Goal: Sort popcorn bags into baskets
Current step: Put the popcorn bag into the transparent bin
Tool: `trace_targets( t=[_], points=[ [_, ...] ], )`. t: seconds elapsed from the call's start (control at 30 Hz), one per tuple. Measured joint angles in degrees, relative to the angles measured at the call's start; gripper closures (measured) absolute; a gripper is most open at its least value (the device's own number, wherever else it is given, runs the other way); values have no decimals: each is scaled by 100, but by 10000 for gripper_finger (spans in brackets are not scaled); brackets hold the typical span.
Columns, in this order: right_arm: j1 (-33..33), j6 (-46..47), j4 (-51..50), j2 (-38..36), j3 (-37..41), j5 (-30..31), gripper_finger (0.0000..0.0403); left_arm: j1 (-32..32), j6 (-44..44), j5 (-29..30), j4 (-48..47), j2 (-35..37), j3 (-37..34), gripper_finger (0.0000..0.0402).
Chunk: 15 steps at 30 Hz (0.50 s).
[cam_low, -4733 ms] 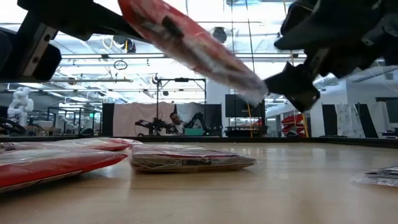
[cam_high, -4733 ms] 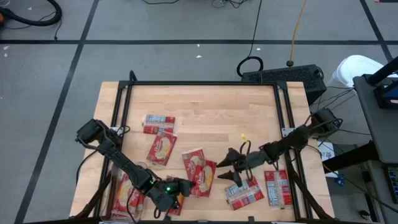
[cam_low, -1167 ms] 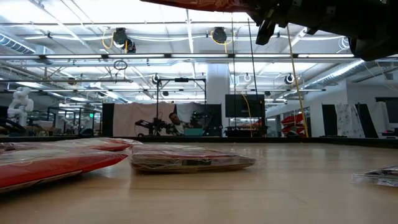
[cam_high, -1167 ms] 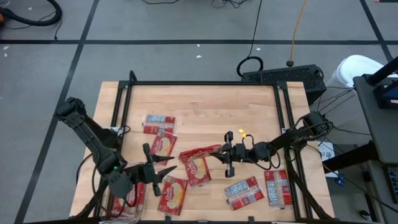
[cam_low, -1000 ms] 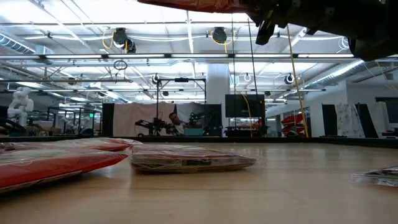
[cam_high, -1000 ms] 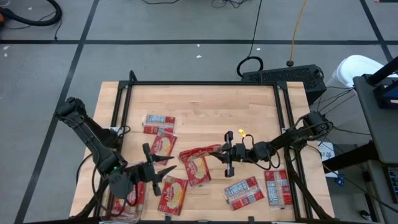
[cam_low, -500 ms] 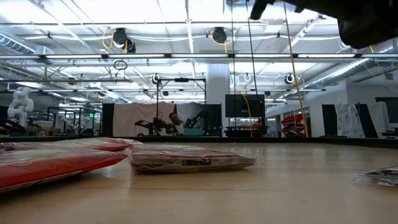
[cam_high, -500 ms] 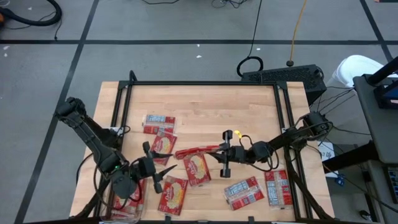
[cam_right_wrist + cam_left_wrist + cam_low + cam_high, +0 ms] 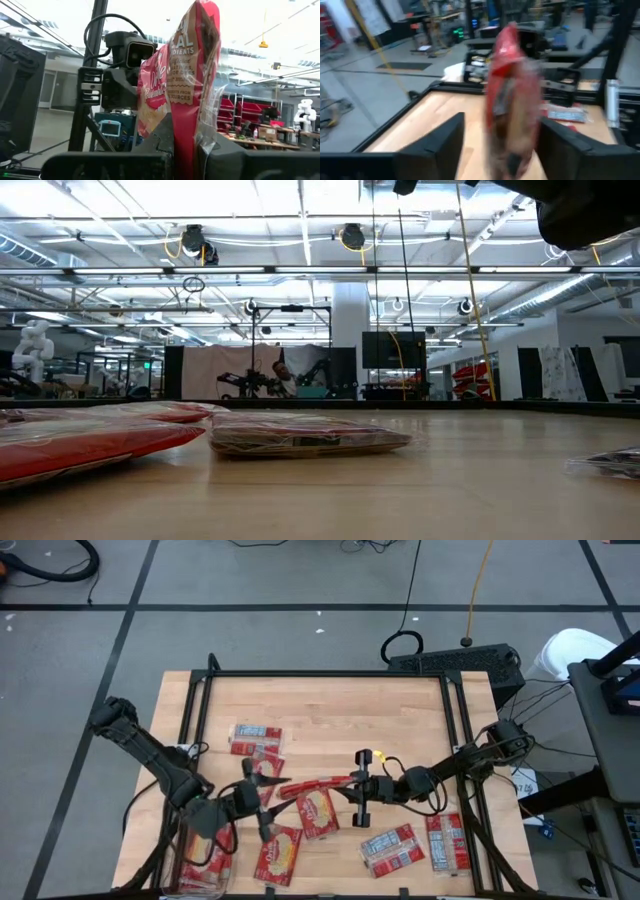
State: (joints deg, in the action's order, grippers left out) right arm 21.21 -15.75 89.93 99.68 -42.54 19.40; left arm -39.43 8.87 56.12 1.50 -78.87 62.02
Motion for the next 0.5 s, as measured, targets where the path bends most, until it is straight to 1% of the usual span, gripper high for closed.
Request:
trace_targets(
  t=[0.17, 0.27, 0.3, 0.37, 0.5],
  points=[
    [-53, 3, 1, 0, 0, 1, 389, 306, -156, -655, -29, 0, 0, 307],
    [-42, 55, -13, 0, 2, -6, 378, 331, -386, -1028, -53, 2, 0, 373],
    [-39, 124, -32, 0, 2, -11, 370, 323, -472, -1108, -65, 8, 0, 381],
    [-43, 319, -210, -4, 2, -14, 350, 275, -531, -1144, -241, 83, -2, 380],
    [-47, 666, -551, -7, 37, 33, 298, 246, -162, -1356, -793, 377, -7, 369]
  ],
)
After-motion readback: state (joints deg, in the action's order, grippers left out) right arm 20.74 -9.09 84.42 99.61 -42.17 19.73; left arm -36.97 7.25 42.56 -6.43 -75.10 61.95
